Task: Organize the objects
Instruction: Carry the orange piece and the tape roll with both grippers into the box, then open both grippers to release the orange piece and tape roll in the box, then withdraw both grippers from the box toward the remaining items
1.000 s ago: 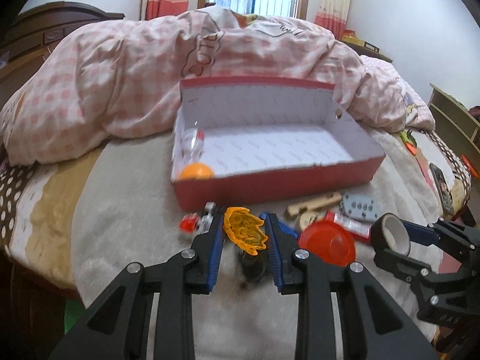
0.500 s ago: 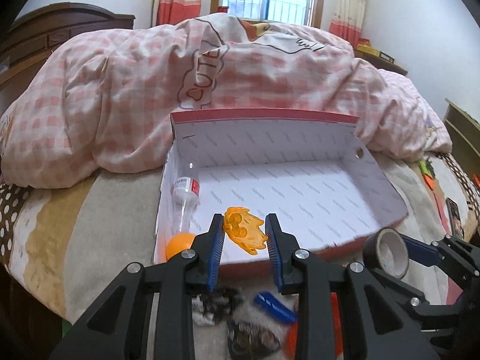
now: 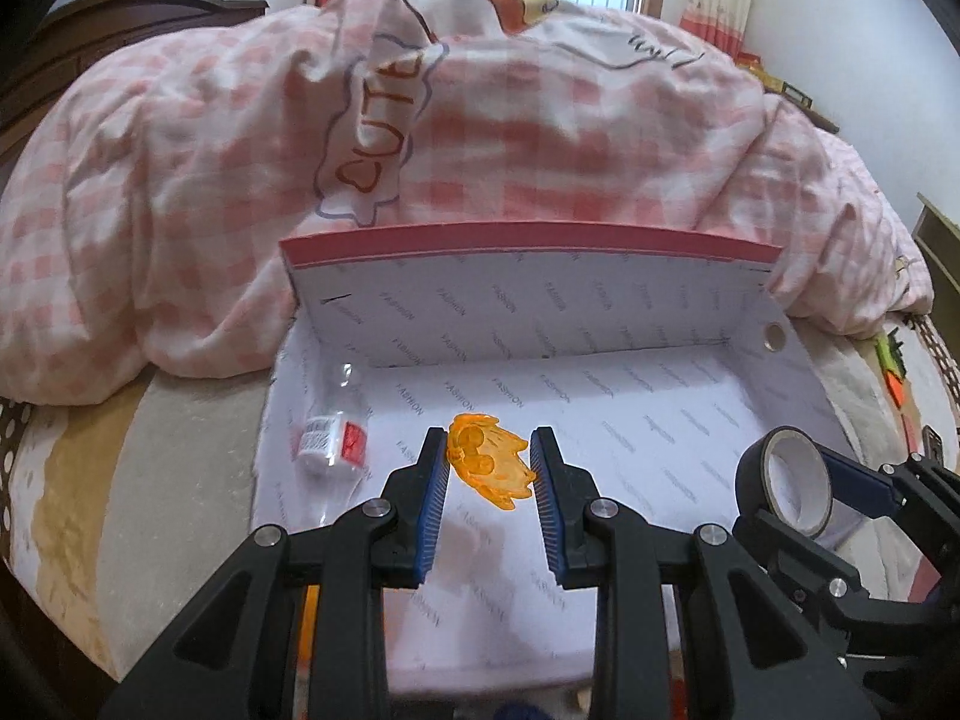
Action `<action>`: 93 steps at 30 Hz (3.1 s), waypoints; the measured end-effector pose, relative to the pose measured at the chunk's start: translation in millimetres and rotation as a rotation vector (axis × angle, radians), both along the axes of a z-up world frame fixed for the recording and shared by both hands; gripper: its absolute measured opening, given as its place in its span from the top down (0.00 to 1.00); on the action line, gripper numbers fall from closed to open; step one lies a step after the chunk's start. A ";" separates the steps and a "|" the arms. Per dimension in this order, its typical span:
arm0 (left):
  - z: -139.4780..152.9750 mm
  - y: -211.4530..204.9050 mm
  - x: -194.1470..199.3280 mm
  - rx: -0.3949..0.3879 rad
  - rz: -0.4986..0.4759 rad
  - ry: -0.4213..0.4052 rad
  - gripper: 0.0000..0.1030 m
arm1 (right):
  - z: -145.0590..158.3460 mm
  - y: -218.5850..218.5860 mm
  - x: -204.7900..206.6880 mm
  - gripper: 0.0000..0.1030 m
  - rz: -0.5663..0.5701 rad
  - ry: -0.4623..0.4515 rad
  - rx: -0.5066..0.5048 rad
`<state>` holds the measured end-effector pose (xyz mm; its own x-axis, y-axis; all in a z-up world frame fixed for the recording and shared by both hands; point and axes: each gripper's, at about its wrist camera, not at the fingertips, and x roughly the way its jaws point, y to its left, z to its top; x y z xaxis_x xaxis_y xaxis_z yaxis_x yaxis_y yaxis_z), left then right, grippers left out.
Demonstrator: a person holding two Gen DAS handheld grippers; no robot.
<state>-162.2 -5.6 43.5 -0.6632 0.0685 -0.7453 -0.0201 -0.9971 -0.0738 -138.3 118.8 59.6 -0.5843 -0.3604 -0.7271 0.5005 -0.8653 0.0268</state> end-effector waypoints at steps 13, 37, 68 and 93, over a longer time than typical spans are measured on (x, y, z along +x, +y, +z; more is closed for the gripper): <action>-28.2 7.1 -33.8 -0.019 0.001 -0.093 0.74 | -21.6 -14.4 -32.5 0.52 0.021 -0.056 0.081; -42.8 7.6 -50.2 -0.016 0.001 -0.116 0.71 | -43.5 -21.8 -45.8 0.52 0.011 -0.099 0.113; 8.9 14.8 23.4 -0.006 -0.039 -0.022 0.60 | 3.2 4.6 4.0 0.40 -0.019 0.023 0.013; -12.1 1.0 107.0 -0.004 -0.044 -0.072 0.60 | -3.5 25.4 94.2 0.40 -0.004 -0.040 -0.047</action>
